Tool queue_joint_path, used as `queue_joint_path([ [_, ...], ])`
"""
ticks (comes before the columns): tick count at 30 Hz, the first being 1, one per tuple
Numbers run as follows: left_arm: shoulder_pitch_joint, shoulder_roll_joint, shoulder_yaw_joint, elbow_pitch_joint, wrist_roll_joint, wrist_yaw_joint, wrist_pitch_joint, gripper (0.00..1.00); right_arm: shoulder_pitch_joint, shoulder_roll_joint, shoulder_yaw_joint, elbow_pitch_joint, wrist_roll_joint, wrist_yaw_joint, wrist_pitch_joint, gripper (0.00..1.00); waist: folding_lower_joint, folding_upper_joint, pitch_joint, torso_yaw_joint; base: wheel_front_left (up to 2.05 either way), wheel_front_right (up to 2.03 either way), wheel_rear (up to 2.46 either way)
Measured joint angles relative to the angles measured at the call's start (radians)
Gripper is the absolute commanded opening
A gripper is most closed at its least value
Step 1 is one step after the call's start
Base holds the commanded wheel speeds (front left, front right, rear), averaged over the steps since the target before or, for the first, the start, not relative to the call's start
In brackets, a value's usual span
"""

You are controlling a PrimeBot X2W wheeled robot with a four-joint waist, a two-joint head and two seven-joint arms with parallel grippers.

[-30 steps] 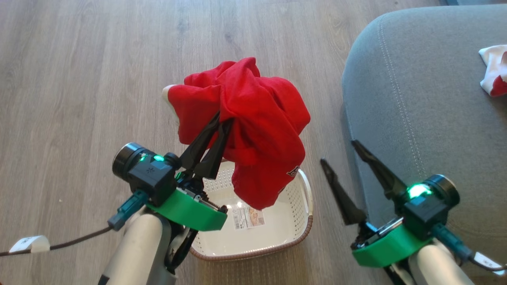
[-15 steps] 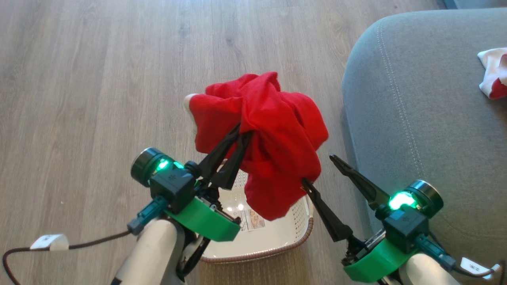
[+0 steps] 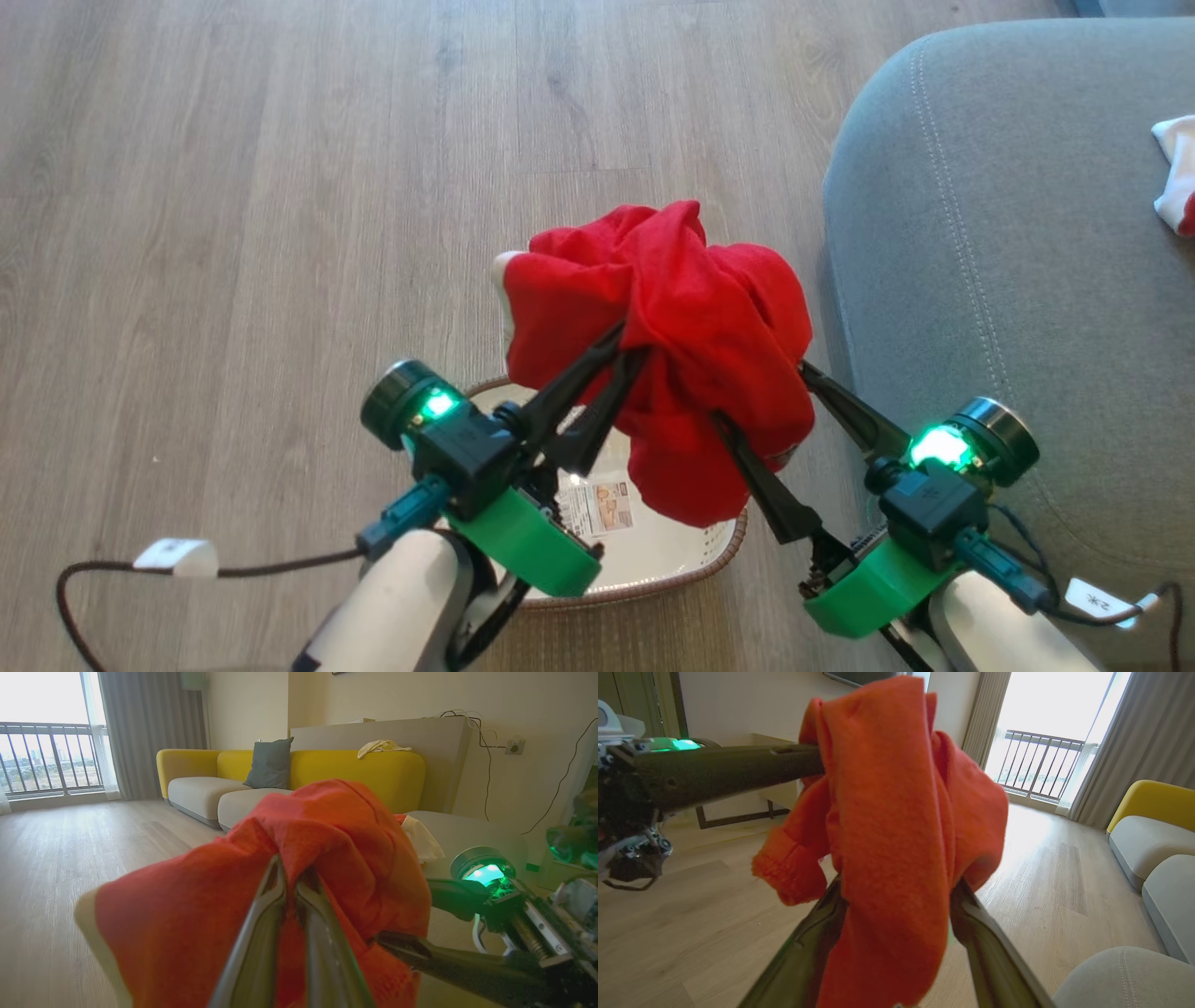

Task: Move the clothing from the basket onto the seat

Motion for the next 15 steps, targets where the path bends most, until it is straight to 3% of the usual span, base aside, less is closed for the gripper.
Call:
queue_joint_path([
  [15,-0.01,0.013,-0.109,0.031,-0.023,0.0,0.0,0.0,-0.041,0.057,-0.002,0.08,-0.047,0.0,0.0,1.0,0.0,0.0,-0.001,0.025,0.0,0.0,0.0],
])
